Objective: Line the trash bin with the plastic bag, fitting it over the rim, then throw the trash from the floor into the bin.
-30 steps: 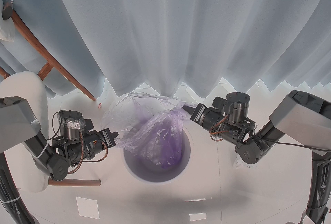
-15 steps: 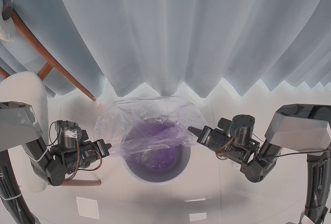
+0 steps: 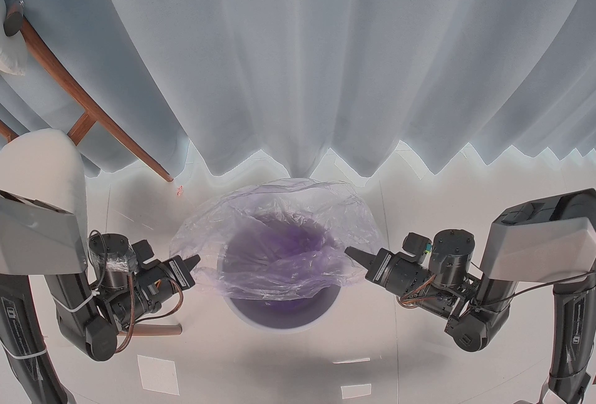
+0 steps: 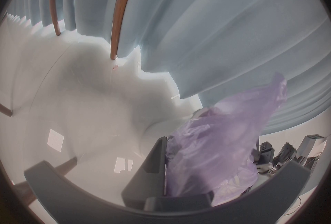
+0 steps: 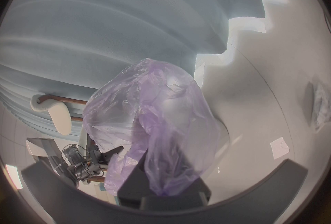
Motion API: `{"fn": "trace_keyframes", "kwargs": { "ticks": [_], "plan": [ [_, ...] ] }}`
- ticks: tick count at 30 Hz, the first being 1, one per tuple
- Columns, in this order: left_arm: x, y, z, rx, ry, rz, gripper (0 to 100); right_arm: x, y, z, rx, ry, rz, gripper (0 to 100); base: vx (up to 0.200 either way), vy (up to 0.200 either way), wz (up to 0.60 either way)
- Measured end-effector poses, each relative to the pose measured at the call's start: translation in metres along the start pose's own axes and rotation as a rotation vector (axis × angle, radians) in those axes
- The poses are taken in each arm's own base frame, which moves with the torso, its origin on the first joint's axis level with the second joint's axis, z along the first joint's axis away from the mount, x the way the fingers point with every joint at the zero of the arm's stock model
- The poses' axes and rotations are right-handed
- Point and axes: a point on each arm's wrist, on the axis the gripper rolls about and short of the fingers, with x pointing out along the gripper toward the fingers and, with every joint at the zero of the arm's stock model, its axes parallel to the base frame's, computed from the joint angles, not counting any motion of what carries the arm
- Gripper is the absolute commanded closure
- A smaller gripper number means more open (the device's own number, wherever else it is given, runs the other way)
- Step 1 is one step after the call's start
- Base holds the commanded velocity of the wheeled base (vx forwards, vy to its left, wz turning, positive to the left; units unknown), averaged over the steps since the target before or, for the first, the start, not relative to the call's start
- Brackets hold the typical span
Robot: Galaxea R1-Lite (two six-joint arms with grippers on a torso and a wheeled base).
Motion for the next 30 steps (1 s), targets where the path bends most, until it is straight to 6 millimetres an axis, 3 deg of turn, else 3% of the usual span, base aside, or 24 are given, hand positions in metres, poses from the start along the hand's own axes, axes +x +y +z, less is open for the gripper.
{"fn": "trace_keyframes", "kwargs": {
  "ticks": [1,2,12,30],
  "plan": [
    [-0.001,0.0,-0.003,-0.002,0.012,0.004,100,-0.002,0.001,0.0,0.01,0.0,0.001,100,0.0,0.0,0.0],
    [-0.002,0.001,-0.006,-0.002,0.026,0.008,0,-0.003,0.003,0.002,0.016,-0.003,0.004,100,0.0,0.0,0.0],
    [-0.013,-0.007,-0.024,0.055,0.11,-0.007,0,-0.012,0.019,0.001,-0.012,0.005,0.037,100,0.0,0.0,0.0],
    [-0.075,-0.056,0.009,0.157,-0.042,-0.251,0,-0.018,0.025,-0.006,-0.038,0.032,0.043,100,0.0,0.0,0.0]
  ]
}}
